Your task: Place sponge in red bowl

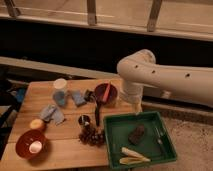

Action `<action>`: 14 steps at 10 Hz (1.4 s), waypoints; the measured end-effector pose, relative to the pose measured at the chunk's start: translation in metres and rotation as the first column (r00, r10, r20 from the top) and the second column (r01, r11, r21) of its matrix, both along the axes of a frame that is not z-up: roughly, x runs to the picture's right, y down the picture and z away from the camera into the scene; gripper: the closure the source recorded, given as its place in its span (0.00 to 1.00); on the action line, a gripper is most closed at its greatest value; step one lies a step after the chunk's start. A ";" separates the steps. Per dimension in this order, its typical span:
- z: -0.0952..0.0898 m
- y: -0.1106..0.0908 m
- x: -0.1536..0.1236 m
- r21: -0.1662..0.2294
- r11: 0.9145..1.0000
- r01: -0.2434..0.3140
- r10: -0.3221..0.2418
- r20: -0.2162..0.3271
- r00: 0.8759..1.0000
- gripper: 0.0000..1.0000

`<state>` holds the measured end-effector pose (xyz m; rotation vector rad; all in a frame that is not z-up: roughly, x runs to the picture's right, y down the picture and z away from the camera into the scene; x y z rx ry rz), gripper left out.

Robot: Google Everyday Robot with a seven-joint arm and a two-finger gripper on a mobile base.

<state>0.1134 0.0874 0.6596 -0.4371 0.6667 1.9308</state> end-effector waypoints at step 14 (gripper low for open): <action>0.009 -0.011 -0.017 0.017 0.998 0.064 -0.064 0.009 0.998 0.35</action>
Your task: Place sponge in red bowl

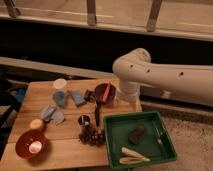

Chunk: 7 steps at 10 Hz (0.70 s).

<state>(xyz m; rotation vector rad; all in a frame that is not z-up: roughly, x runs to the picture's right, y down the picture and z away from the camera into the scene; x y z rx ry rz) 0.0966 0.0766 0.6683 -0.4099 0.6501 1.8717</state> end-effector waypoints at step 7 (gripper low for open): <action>0.032 -0.035 -0.101 0.042 0.993 0.107 -0.111 0.123 0.986 0.35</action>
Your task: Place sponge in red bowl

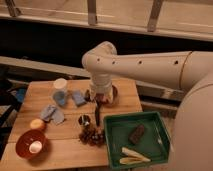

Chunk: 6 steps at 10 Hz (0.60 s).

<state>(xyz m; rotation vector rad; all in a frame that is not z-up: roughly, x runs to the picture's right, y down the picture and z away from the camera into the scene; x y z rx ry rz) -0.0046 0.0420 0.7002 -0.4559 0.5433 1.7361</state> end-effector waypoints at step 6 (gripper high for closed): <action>0.029 -0.008 -0.014 0.032 0.994 0.100 -0.098 -0.046 0.994 0.35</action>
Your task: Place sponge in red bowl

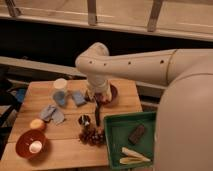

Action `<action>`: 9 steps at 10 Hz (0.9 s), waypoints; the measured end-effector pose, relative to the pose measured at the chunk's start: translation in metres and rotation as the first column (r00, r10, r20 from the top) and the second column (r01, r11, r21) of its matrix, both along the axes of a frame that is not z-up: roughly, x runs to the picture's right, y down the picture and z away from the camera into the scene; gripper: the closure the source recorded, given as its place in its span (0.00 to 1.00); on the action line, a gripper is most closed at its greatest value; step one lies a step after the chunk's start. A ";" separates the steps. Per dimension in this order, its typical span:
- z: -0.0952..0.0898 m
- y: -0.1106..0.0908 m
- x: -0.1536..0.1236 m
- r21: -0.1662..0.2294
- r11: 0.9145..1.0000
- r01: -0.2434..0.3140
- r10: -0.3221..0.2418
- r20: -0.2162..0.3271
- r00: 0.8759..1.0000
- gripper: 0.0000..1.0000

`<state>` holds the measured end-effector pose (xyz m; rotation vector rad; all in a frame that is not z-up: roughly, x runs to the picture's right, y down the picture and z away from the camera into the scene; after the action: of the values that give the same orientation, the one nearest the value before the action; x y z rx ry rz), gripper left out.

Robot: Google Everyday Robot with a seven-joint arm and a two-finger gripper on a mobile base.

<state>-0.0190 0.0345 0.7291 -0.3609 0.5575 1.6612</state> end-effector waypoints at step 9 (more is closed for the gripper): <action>0.097 -0.010 -0.086 0.089 0.993 -0.082 0.063 0.195 0.979 0.35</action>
<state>-0.1050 0.0244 0.8259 -0.4689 0.3222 1.6947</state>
